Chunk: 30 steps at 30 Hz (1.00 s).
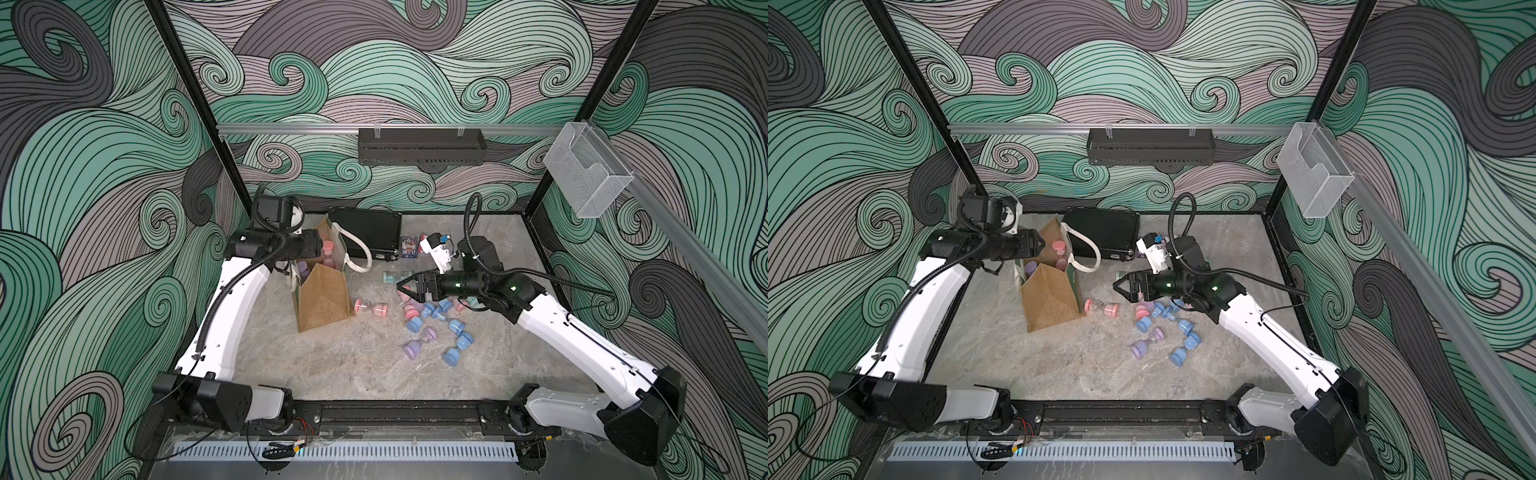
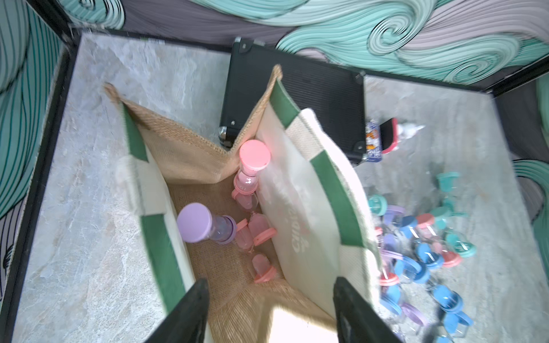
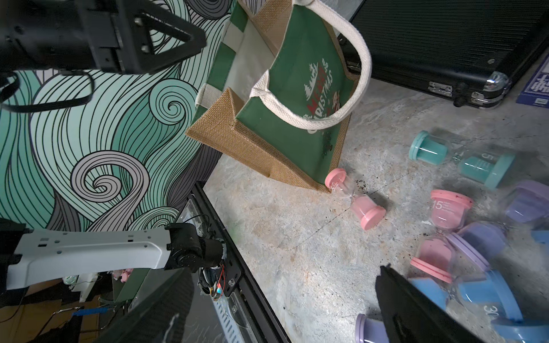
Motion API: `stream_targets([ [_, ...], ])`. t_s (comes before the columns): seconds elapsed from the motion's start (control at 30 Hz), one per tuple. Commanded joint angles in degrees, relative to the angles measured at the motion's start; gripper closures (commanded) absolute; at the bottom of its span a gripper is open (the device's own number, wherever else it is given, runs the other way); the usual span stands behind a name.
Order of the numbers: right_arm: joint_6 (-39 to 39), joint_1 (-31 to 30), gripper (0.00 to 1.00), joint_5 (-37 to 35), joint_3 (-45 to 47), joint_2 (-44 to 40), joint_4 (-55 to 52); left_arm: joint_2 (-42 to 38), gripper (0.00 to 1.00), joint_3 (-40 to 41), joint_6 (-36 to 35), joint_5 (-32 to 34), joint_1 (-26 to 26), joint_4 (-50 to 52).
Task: Put the hourglass into the canvas bag
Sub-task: Place the hourglass in the canvas bag, then pick up the hourglass from the center of the board.
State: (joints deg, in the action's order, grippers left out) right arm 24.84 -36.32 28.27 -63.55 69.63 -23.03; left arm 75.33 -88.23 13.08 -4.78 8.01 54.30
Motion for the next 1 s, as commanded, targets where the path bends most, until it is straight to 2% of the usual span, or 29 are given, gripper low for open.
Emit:
stream_targets([
  [0.0,-1.05,1.22,0.01,0.05,1.80,-1.65,-2.08,-3.43,0.34,0.73,-0.49,-2.48,0.42,-2.10],
  [0.2,-1.37,3.32,0.00,0.40,4.75,-3.26,-2.94,-8.06,0.34,2.72,-1.98,-4.95,3.05,-4.88],
  [0.47,-2.87,5.98,0.00,0.47,8.84,-4.35,-4.88,-7.93,0.32,3.14,-6.17,-2.87,12.07,-4.95],
  [0.7,-3.04,8.06,0.00,0.03,11.64,-5.77,-4.90,-4.20,0.31,3.30,-11.86,-4.71,19.22,-4.49],
  [0.97,-3.64,9.74,0.00,0.88,15.07,-7.21,-2.81,2.90,0.31,2.64,-23.03,-5.06,27.14,-1.54],
])
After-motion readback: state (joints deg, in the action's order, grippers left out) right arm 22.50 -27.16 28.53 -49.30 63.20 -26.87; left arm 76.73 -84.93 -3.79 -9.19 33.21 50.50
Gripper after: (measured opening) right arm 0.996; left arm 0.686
